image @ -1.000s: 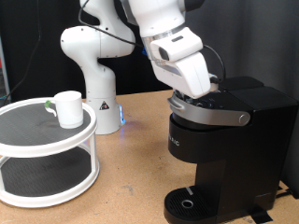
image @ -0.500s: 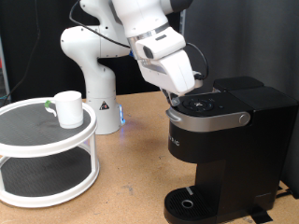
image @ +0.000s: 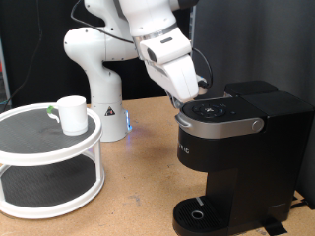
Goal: Make a cup of coffee with the keurig machine
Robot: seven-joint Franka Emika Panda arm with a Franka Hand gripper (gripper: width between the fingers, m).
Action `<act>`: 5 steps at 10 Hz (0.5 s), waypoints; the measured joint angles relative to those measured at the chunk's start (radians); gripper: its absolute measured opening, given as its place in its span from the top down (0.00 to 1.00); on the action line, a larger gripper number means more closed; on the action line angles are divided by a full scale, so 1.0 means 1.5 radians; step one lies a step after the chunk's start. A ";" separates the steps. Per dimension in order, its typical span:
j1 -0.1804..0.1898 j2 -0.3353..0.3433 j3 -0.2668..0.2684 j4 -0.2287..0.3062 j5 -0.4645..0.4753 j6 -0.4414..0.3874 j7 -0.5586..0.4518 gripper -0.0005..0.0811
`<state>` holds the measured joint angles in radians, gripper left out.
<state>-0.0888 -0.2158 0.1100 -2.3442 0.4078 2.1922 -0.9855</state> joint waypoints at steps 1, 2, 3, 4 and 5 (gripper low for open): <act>-0.002 0.000 -0.002 0.022 -0.001 -0.031 0.018 0.99; -0.003 -0.001 -0.008 0.047 0.006 -0.064 0.023 0.99; -0.004 -0.001 -0.016 0.073 0.012 -0.096 0.023 0.99; -0.007 -0.003 -0.023 0.095 0.010 -0.119 0.022 0.99; -0.009 -0.001 -0.026 0.106 0.009 -0.134 0.021 0.99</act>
<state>-0.1020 -0.2180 0.0716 -2.1848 0.4206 1.9906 -0.9533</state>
